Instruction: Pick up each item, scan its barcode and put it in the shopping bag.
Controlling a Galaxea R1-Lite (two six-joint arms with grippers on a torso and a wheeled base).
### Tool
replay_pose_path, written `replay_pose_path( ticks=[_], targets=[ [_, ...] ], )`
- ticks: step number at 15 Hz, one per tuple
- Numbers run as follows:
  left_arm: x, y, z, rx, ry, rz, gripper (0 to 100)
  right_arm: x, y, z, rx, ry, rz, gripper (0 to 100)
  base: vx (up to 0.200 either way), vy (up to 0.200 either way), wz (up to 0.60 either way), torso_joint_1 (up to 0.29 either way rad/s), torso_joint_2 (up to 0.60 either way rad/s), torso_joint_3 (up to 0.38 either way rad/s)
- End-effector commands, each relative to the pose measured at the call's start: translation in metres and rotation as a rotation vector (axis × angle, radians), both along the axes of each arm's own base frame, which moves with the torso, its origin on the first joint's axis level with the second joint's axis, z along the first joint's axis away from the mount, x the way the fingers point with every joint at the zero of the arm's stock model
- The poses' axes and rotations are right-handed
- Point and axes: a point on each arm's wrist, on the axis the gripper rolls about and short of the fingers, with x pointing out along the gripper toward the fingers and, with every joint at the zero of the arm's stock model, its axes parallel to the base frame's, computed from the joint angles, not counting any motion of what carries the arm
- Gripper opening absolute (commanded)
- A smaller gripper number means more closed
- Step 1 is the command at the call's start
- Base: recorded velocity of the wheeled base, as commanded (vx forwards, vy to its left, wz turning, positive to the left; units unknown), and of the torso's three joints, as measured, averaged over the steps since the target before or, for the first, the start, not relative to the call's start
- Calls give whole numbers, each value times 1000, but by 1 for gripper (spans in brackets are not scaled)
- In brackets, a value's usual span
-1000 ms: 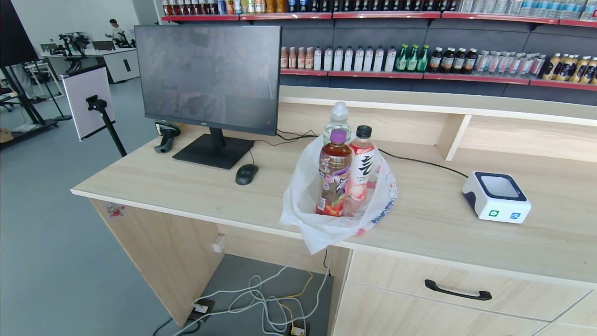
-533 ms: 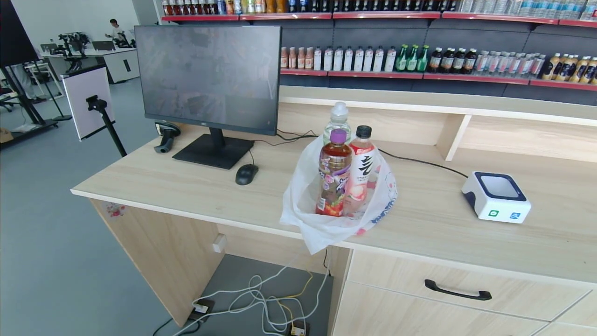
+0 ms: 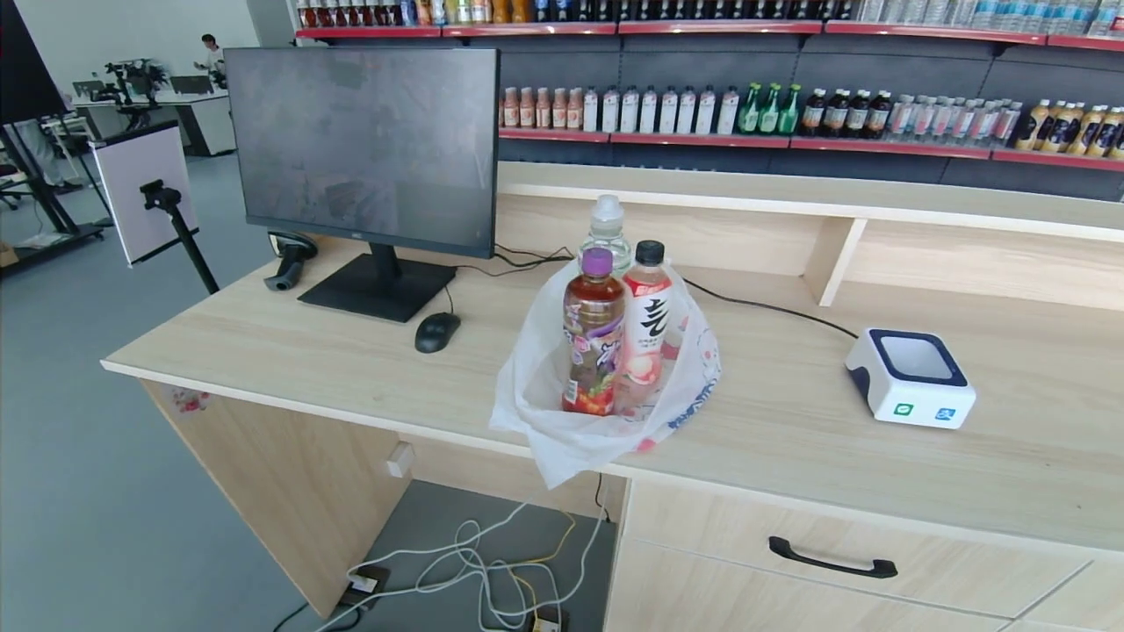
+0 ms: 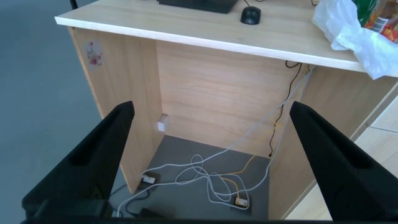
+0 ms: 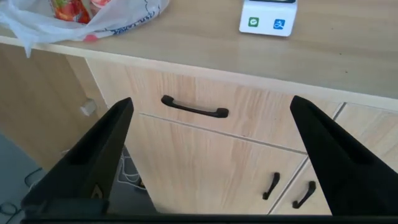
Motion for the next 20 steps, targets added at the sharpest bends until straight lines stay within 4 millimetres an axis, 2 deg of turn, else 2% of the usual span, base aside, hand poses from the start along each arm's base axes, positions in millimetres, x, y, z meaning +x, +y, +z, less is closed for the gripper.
replay_pose_path(
  ticks=[1, 9, 14, 16, 20],
  targets=[
    [0, 0, 0, 0, -1, 1, 100, 0, 0, 0, -1, 0, 1, 100, 0, -200, 0, -2, -2, 2],
    [0, 0, 0, 0, -1, 2, 100, 0, 0, 0, -1, -1, 1, 100, 0, -200, -600, 5, 1, 3],
    [0, 0, 0, 0, -1, 2, 100, 0, 0, 0, 4, -1, -1, 100, 0, -200, 0, 5, 1, 4],
    [0, 0, 0, 0, -1, 1, 100, 0, 0, 0, 4, 1, 1, 100, 0, 0, 0, 0, 0, 0],
    [0, 0, 0, -17, -2, 4, 100, 0, 0, 0, -2, 0, 1, 100, -200, 0, 0, 1, 5, 2]
  ],
)
